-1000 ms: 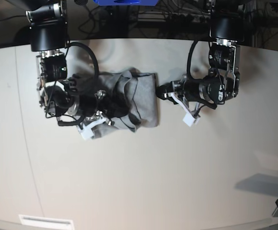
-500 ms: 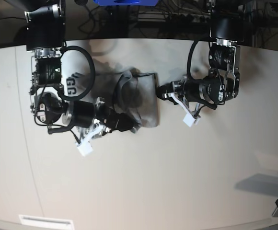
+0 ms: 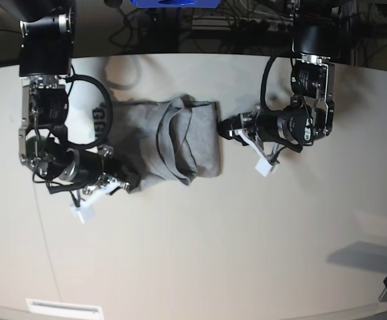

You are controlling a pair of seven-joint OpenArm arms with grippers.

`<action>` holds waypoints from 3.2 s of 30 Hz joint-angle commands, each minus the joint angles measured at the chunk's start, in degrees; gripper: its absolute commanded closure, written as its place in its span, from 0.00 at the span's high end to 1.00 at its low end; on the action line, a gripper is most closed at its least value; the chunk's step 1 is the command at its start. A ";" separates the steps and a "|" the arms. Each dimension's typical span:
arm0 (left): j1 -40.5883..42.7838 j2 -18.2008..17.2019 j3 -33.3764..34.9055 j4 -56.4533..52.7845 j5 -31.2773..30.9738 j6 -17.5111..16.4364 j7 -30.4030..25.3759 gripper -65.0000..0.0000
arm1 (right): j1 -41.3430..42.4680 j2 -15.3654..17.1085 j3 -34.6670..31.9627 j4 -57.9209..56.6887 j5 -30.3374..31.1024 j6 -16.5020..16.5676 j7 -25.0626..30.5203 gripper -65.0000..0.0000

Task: Fold the T-shirt properly
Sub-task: 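Tuck the folded end under with the right gripper while left holds the edge, then press the folded bundle flat with the right gripper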

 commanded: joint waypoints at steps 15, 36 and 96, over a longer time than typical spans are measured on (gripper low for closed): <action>-0.40 -0.66 -0.12 0.37 2.51 0.72 0.19 0.00 | -0.73 -3.11 0.04 -1.13 -16.11 0.09 0.84 0.00; -0.40 -0.66 -0.21 0.37 2.51 0.72 0.19 0.00 | -2.75 -3.81 -4.01 14.95 -18.04 0.18 -0.22 0.00; -0.40 -0.66 -0.12 0.45 2.69 0.72 0.10 0.00 | -2.66 -5.66 -18.60 13.64 -18.04 -15.12 -1.01 0.00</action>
